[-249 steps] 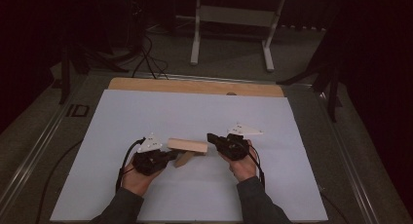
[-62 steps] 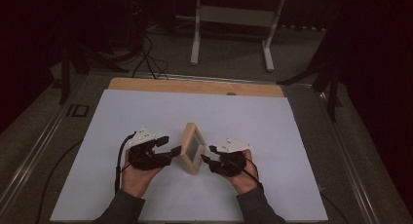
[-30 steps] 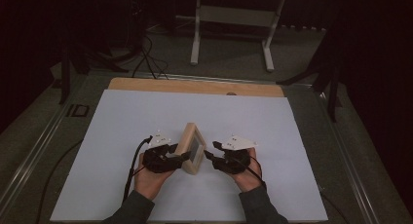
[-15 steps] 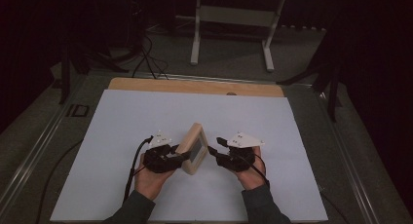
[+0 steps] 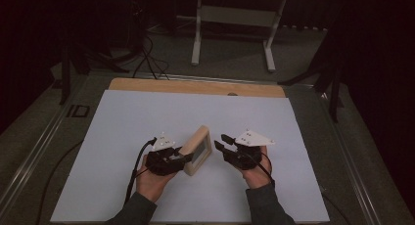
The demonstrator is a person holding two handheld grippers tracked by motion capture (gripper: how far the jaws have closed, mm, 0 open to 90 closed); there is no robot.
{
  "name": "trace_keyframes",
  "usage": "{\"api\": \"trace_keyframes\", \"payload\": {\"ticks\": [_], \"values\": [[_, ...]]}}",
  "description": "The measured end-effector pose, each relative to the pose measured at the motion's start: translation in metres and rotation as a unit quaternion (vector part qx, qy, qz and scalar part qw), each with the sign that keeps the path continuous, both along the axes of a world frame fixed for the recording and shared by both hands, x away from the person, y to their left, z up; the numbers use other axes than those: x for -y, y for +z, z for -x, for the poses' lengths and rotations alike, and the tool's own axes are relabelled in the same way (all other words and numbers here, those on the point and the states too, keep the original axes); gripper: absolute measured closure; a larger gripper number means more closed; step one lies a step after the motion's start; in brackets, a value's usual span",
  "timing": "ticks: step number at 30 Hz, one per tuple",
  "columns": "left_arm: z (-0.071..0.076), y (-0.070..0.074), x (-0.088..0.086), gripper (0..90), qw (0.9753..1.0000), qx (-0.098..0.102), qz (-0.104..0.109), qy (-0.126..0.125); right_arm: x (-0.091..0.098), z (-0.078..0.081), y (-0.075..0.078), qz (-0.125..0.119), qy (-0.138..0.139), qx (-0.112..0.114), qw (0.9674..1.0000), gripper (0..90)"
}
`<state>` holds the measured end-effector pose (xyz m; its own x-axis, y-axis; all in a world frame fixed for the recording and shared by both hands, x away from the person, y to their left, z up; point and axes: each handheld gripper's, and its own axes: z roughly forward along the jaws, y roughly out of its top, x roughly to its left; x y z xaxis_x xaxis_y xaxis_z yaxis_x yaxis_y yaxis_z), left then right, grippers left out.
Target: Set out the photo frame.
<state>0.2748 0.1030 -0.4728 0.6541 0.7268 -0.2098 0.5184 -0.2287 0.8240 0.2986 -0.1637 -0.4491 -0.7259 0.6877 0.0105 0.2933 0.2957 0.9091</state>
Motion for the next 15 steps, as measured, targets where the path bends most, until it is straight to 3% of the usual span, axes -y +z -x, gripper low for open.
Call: {"api": "trace_keyframes", "payload": {"ticks": [6, 9, 15], "values": [[0.0029, 0.0002, 0.0032, 60.1, 0.9998, 0.012, -0.011, -0.009, 0.0023, 0.0004, 0.0050, -0.009, -0.011, 0.010, 0.9998, 75.7], [0.0046, 0.0004, 0.0051, 60.1, 0.9997, 0.016, -0.014, -0.009, 0.0030, 0.0011, 0.0080, -0.006, -0.001, 0.019, 0.9998, 82.8], [0.0069, 0.0003, 0.0072, 60.2, 0.9994, 0.024, -0.021, -0.013, -0.0006, 0.0017, 0.0102, -0.006, 0.003, 0.028, 0.9996, 88.5]]}}
